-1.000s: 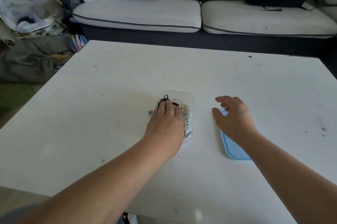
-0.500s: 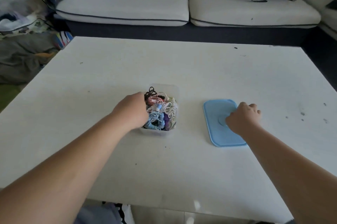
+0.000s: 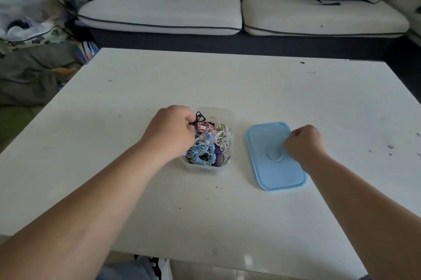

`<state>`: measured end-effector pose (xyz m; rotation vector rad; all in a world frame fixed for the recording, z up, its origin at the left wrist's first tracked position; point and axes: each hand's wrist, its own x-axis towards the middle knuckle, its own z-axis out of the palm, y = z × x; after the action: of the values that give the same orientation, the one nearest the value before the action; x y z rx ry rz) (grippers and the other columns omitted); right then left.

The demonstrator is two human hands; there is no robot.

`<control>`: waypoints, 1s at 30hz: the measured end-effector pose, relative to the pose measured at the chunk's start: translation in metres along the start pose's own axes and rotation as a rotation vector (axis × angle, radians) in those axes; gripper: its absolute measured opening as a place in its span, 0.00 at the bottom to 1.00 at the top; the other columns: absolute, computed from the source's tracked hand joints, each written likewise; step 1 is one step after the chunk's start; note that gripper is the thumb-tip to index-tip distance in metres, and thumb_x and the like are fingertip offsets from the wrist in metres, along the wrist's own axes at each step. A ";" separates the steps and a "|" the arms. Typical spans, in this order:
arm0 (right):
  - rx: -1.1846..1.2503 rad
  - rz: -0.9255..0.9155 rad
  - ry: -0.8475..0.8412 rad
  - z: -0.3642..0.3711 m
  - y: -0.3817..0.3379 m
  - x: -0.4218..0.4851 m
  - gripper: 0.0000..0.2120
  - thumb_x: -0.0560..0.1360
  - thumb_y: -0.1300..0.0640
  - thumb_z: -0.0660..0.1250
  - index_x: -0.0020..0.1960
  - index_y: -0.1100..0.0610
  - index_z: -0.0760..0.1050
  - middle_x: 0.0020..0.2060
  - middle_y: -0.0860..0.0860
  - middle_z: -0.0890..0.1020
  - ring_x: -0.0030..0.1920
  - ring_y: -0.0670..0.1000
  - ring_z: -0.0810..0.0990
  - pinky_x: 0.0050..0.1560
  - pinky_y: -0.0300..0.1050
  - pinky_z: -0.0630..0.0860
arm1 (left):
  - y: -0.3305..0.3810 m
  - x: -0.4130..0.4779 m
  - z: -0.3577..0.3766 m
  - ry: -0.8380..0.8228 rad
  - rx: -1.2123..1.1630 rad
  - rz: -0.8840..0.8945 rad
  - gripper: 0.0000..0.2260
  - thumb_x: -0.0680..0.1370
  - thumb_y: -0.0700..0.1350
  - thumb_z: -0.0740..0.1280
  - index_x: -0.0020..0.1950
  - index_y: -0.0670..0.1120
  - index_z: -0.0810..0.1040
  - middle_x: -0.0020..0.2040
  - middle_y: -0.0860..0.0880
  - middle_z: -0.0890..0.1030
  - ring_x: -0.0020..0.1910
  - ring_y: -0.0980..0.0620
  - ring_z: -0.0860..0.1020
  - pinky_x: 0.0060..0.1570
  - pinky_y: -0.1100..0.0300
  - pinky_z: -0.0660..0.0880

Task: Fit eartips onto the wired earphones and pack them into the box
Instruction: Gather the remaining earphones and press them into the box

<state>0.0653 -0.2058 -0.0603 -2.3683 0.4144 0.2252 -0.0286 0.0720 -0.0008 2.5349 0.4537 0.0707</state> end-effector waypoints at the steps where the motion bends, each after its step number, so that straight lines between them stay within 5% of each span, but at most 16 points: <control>1: 0.060 -0.009 0.005 -0.001 -0.004 0.000 0.11 0.71 0.68 0.57 0.33 0.55 0.64 0.28 0.52 0.65 0.28 0.53 0.61 0.30 0.41 0.61 | 0.003 -0.001 0.002 -0.015 -0.034 -0.005 0.09 0.78 0.41 0.68 0.56 0.49 0.84 0.49 0.49 0.86 0.44 0.46 0.84 0.51 0.52 0.82; 5: 0.273 -0.033 0.064 -0.011 -0.022 -0.004 0.06 0.79 0.61 0.61 0.54 0.55 0.73 0.39 0.51 0.76 0.36 0.53 0.74 0.32 0.42 0.68 | 0.000 -0.004 0.005 -0.118 0.121 0.005 0.06 0.77 0.43 0.72 0.53 0.49 0.85 0.47 0.49 0.86 0.46 0.47 0.83 0.52 0.52 0.82; 11: 0.397 -0.196 0.116 -0.027 -0.056 -0.024 0.09 0.80 0.57 0.61 0.60 0.53 0.74 0.40 0.46 0.78 0.36 0.49 0.76 0.32 0.42 0.70 | -0.009 -0.009 -0.003 -0.094 0.208 0.039 0.08 0.78 0.42 0.67 0.50 0.50 0.85 0.47 0.50 0.83 0.45 0.47 0.81 0.42 0.59 0.76; 15: 0.347 -0.409 0.175 -0.034 -0.084 -0.050 0.07 0.79 0.57 0.63 0.57 0.52 0.74 0.37 0.44 0.77 0.33 0.41 0.76 0.32 0.38 0.72 | 0.007 -0.018 -0.006 0.069 -0.054 0.224 0.09 0.77 0.47 0.72 0.57 0.50 0.84 0.53 0.53 0.80 0.47 0.54 0.81 0.50 0.58 0.78; 19: 0.279 -0.541 0.127 -0.021 -0.109 -0.080 0.07 0.79 0.56 0.66 0.56 0.49 0.73 0.34 0.44 0.77 0.31 0.39 0.77 0.27 0.28 0.68 | 0.047 -0.045 -0.001 -0.281 -0.344 0.238 0.36 0.67 0.60 0.80 0.73 0.62 0.72 0.65 0.64 0.77 0.57 0.66 0.79 0.56 0.63 0.78; 23: 0.260 -0.642 0.008 0.001 -0.124 -0.099 0.08 0.78 0.53 0.68 0.57 0.47 0.75 0.36 0.46 0.82 0.33 0.41 0.81 0.32 0.30 0.74 | 0.049 -0.045 -0.003 -0.182 -0.454 0.193 0.22 0.75 0.46 0.73 0.66 0.62 0.73 0.55 0.58 0.83 0.49 0.59 0.84 0.48 0.57 0.83; 27: 0.188 -0.725 0.013 0.028 -0.115 -0.097 0.16 0.79 0.46 0.68 0.65 0.46 0.74 0.55 0.44 0.82 0.57 0.49 0.80 0.51 0.45 0.75 | 0.022 -0.033 -0.016 -0.057 -0.548 -0.054 0.27 0.78 0.38 0.66 0.74 0.58 0.69 0.50 0.57 0.84 0.47 0.57 0.84 0.40 0.67 0.78; 30: 0.012 -0.586 -0.064 0.045 -0.097 -0.078 0.29 0.79 0.43 0.66 0.78 0.47 0.65 0.72 0.50 0.71 0.71 0.53 0.70 0.62 0.48 0.71 | 0.003 -0.027 -0.014 -0.080 -0.601 -0.151 0.20 0.77 0.36 0.68 0.62 0.58 0.78 0.46 0.54 0.88 0.49 0.51 0.85 0.53 0.52 0.81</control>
<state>0.0248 -0.0897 -0.0120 -2.3501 -0.3123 0.0228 -0.0556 0.0676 0.0137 1.9026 0.5018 0.0401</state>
